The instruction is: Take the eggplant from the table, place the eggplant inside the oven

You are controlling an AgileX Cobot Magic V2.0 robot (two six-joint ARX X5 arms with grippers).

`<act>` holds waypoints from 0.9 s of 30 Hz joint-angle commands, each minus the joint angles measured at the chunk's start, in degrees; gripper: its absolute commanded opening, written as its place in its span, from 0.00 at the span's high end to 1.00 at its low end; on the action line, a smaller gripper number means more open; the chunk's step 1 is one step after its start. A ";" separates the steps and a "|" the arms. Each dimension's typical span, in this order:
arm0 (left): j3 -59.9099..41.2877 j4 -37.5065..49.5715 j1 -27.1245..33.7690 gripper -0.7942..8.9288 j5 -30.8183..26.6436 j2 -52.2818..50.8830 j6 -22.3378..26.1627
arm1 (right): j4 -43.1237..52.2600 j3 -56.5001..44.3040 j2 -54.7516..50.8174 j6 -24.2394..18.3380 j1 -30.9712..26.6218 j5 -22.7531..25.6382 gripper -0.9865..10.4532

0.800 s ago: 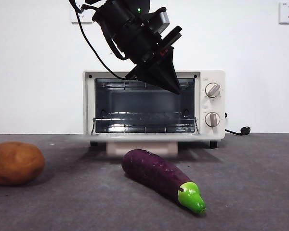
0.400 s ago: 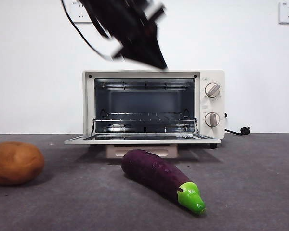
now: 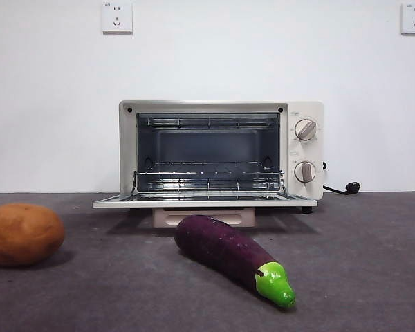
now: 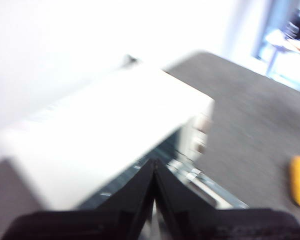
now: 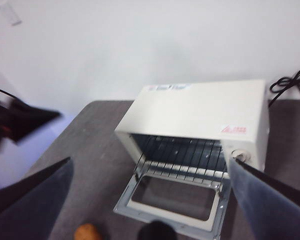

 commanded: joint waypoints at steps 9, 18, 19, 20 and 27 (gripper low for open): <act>-0.48 -6.67 8.66 0.92 -8.00 -17.05 -0.57 | -1.53 0.28 2.25 -1.46 5.44 -0.07 0.31; -0.48 -12.13 9.29 0.92 -11.43 -21.68 0.66 | -5.09 0.26 5.29 -2.64 12.22 1.14 0.31; -0.48 -13.20 9.29 0.92 -12.11 -21.68 1.11 | -5.77 0.26 5.75 -3.23 13.35 1.92 0.31; -0.48 -13.90 9.29 0.92 -12.59 -21.68 1.16 | -6.40 0.26 6.25 -3.78 14.43 2.54 0.31; -0.48 -14.64 9.29 0.92 -12.44 -21.86 1.16 | -14.67 0.24 12.09 -6.95 23.65 12.72 0.31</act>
